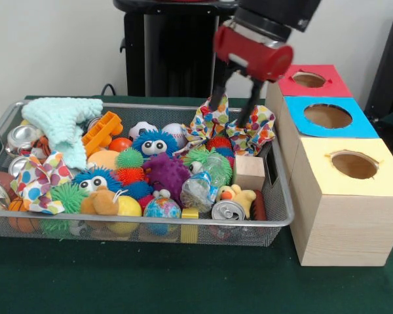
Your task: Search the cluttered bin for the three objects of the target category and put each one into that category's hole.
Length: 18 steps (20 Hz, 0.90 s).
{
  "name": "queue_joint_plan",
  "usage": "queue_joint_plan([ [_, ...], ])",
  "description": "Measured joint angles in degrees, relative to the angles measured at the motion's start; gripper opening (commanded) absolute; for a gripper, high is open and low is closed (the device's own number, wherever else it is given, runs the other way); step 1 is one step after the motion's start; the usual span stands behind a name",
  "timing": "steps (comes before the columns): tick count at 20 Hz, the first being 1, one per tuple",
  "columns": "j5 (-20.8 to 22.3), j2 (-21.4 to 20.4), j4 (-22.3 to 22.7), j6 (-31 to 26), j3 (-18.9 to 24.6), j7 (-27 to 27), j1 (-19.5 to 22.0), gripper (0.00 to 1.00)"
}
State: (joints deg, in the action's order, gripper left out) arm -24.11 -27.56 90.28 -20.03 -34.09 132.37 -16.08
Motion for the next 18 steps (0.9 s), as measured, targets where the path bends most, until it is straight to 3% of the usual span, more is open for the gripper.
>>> queue_joint_plan([
  [8, 0.74, 0.21, 3.93, 9.18, 2.14, 0.00, 2.95, 1.00],
  [18, 0.73, 1.45, 4.71, 10.39, 4.57, 0.00, 3.59, 1.00],
])
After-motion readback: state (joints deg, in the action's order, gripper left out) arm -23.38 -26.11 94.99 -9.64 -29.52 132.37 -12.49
